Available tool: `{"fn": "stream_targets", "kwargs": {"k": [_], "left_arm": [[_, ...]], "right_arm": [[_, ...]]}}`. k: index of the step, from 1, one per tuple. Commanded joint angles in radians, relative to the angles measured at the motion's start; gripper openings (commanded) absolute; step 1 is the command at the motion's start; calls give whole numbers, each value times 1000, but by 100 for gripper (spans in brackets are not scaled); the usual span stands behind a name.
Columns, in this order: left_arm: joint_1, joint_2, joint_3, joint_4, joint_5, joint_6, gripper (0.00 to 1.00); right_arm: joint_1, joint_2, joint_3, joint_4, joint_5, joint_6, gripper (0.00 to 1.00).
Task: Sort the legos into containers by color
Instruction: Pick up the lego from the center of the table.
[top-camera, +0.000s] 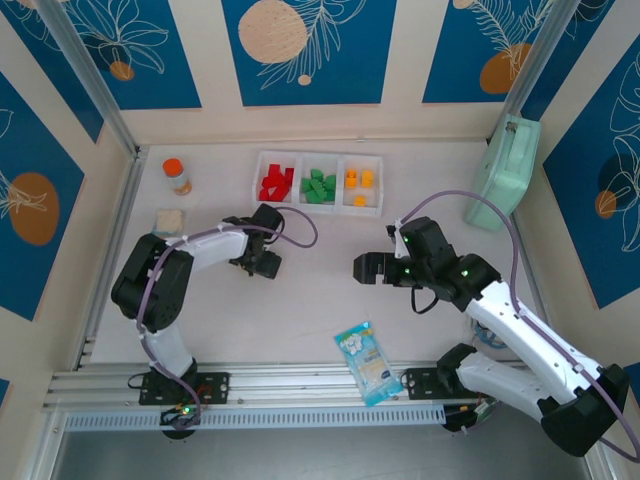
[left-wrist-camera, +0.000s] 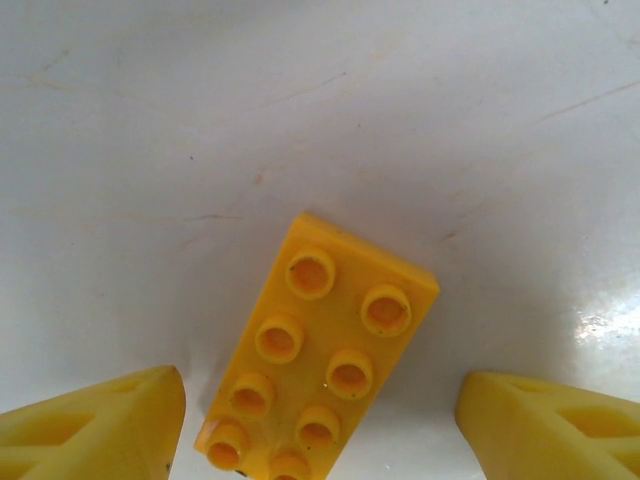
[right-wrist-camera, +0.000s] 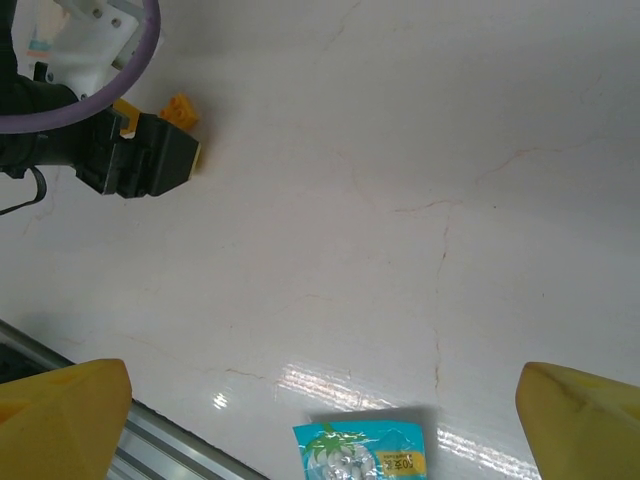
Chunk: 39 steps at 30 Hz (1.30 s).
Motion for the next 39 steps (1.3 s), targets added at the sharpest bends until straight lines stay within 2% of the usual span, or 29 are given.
{"fn": "stream_targets", "kwargs": {"k": [1, 5, 16, 18, 23, 32, 39], "left_arm": [[10, 87, -4, 50, 24, -58, 71], [10, 111, -5, 55, 62, -70, 62], [10, 50, -56, 104, 144, -105, 48], [10, 50, -56, 124, 137, -112, 37], [12, 24, -68, 175, 139, -144, 22], [23, -170, -164, 349, 102, -237, 18], [22, -261, -133, 452, 180, -253, 15]], "right_arm": [[9, -16, 13, -28, 21, 13, 99], [10, -1, 20, -23, 14, 11, 99], [18, 6, 19, -14, 14, 10, 99], [18, 6, 22, -18, 13, 7, 99], [19, 3, 30, -29, 15, 2, 99], [19, -14, 40, -48, 31, -7, 99], [19, -25, 50, -61, 43, -9, 99]]}}
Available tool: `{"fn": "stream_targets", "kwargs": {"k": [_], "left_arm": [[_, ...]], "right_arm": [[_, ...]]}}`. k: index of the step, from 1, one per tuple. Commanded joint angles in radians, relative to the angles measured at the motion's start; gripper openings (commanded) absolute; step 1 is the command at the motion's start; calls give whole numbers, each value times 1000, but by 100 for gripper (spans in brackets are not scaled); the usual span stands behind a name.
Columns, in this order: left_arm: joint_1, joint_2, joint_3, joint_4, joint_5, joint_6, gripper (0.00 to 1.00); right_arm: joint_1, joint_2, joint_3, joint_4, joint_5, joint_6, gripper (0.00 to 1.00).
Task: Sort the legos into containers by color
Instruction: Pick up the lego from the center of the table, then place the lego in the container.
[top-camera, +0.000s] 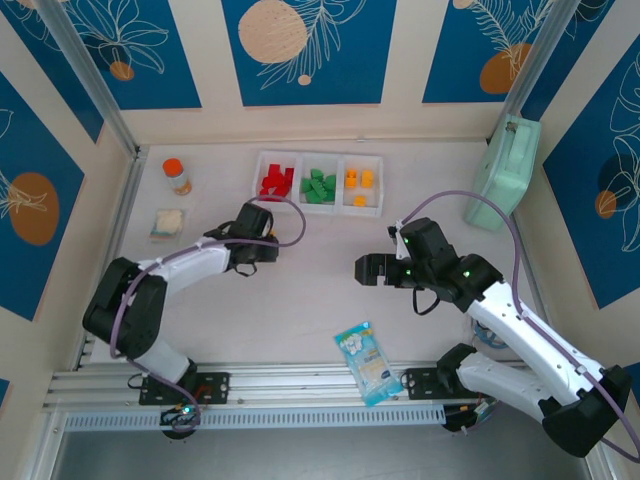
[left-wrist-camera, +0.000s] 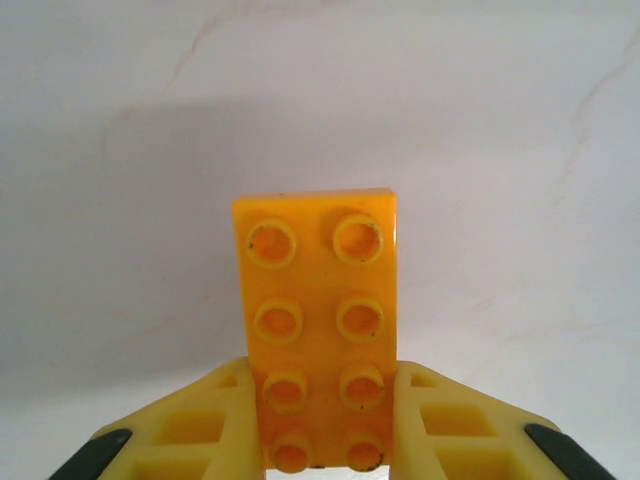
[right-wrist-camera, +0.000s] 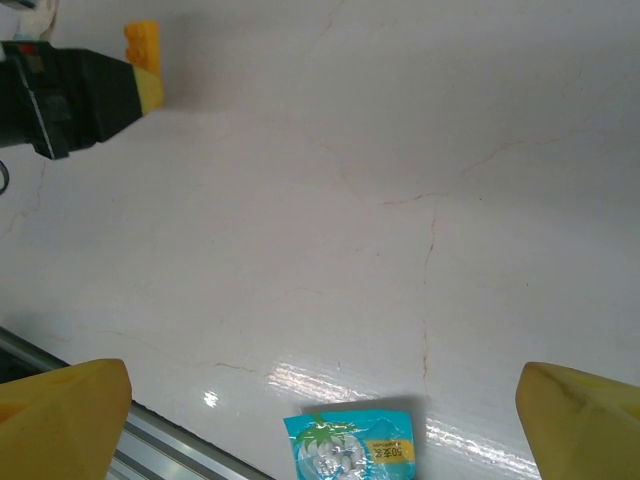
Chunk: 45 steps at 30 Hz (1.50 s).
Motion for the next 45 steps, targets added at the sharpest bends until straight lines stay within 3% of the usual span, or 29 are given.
{"fn": "stream_targets", "kwargs": {"k": [1, 5, 12, 18, 24, 38, 45], "left_arm": [[11, -35, 45, 109, 86, -10, 15], [9, 20, 163, 132, 143, -19, 15], [0, 271, 480, 141, 246, -55, 9], [-36, 509, 799, 62, 249, -70, 8], [-75, 663, 1004, -20, 239, -48, 9], [-146, 935, 1346, -77, 226, -74, 12], [-149, 968, 1366, -46, 211, -88, 28]], "right_arm": [[7, -24, 34, -30, 20, -8, 99], [7, -56, 27, -50, 39, 4, 99], [8, -153, 9, -119, 102, 24, 99], [4, -244, 12, -184, 104, 54, 99], [5, -349, -11, -224, 60, 98, 99], [4, -410, -71, -215, 20, 97, 99], [4, -410, -84, -189, 4, 85, 99]]}}
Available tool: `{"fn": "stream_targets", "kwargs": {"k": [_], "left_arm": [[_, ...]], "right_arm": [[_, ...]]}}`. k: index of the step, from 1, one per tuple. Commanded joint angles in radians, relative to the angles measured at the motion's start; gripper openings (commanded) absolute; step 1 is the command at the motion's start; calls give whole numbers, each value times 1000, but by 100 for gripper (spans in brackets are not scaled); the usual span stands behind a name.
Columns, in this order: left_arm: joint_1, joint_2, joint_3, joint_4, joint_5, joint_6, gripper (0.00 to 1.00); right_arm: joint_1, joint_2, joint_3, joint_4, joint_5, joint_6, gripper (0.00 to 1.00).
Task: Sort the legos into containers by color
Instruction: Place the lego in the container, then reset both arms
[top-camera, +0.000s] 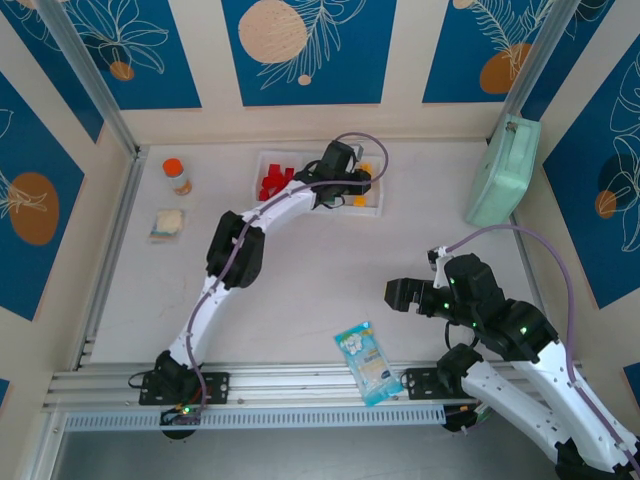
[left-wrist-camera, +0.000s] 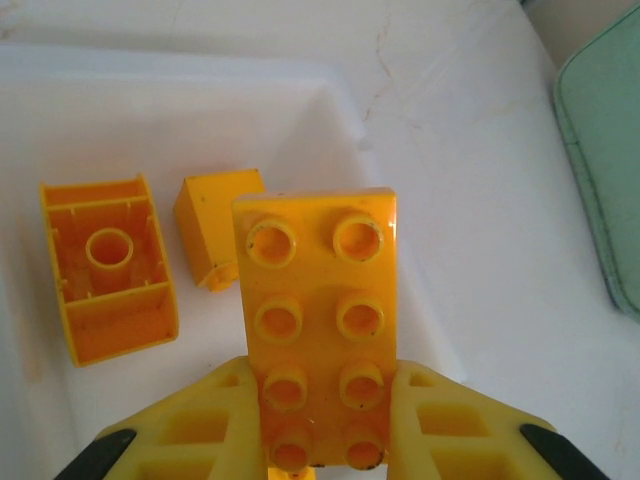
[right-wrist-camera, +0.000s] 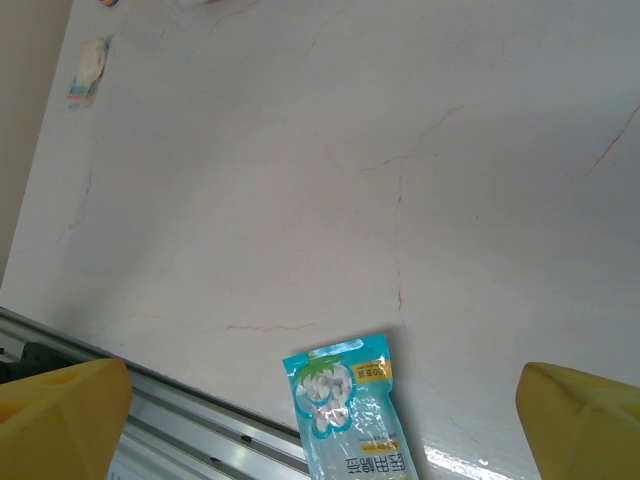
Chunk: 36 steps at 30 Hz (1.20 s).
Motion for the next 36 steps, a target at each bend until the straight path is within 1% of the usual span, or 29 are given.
{"fn": "stream_targets", "kwargs": {"k": [1, 4, 5, 7, 8, 9, 10, 14, 18, 24, 27, 30, 31, 34, 36], "left_arm": [[-3, 7, 37, 3, -7, -10, 31], [-2, -7, 37, -2, -21, -2, 41], [-3, -15, 37, -5, -21, -1, 48], [-2, -35, 39, -12, -18, 4, 65], [-2, -49, 37, -14, -17, 12, 79], [-2, -63, 37, -20, -18, 18, 86], [-3, -80, 37, -28, -20, 27, 100], [-3, -170, 5, -43, -23, 64, 99], [-3, -308, -116, 13, -23, 95, 99], [-1, -578, -402, 141, -35, 140, 99], [0, -749, -597, 214, -59, 189, 99], [2, -935, -804, 258, -111, 255, 99], [2, -1005, -877, 262, -148, 279, 99], [2, -1205, -1119, 292, -283, 360, 99], [6, -1315, -1293, 369, -401, 412, 99]], "right_arm": [[3, -8, -15, 14, -36, -5, 99], [4, 1, -13, 16, -40, -10, 99], [3, 3, -11, 16, -41, -11, 99], [2, 3, -11, 12, -33, -5, 99], [2, 2, -11, 9, -33, -3, 99], [2, 0, -10, 7, -34, -1, 99], [2, 0, -10, 6, -33, 0, 99], [2, -5, -8, 1, -26, 4, 99], [2, -4, -7, -3, -17, 7, 99], [2, 0, 8, -6, 17, -12, 99], [-3, 10, 2, 11, 52, -16, 99], [-18, 38, -27, 74, 57, -35, 99], [-26, 53, -35, 102, 62, -52, 99], [-57, 105, -64, 206, 102, -94, 99], [-79, 140, -105, 337, 76, -131, 99]]}}
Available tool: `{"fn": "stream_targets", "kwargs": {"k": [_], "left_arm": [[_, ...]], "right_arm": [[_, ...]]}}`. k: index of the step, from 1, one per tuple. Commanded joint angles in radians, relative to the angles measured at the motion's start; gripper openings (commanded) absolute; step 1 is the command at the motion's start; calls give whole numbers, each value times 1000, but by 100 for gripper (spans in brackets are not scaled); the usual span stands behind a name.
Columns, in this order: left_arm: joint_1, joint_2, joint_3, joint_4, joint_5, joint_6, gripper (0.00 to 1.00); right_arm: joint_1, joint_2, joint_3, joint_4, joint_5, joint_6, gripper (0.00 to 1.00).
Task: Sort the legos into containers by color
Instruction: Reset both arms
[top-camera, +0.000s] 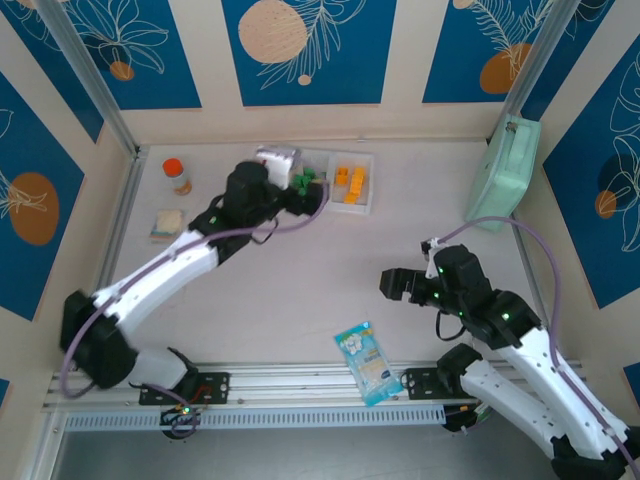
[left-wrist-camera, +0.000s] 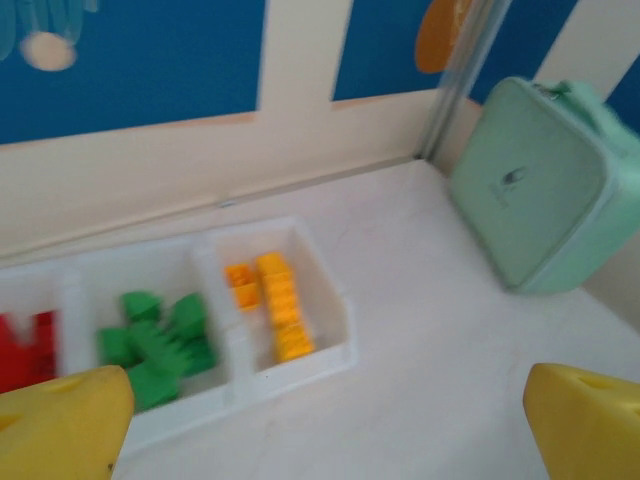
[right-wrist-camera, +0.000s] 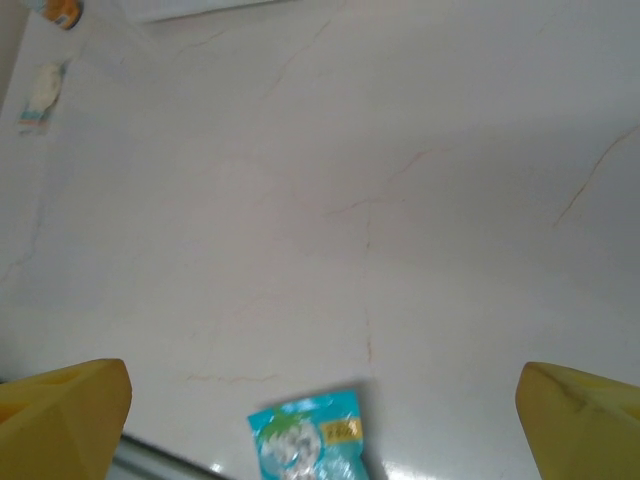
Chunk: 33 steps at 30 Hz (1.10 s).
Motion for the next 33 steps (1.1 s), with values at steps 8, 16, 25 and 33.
{"fn": "stream_targets", "kwargs": {"k": [8, 16, 25, 33], "left_arm": [[101, -390, -599, 238, -644, 200, 99], [270, -435, -784, 389, -651, 305, 99], [498, -157, -874, 691, -306, 206, 99], [603, 152, -747, 844, -58, 205, 99]], "right_arm": [[-49, 243, -213, 847, 106, -454, 99], [-186, 537, -325, 1230, 297, -637, 99], [-382, 706, -451, 1634, 19, -660, 99], [-547, 909, -412, 1773, -208, -558, 99]]}}
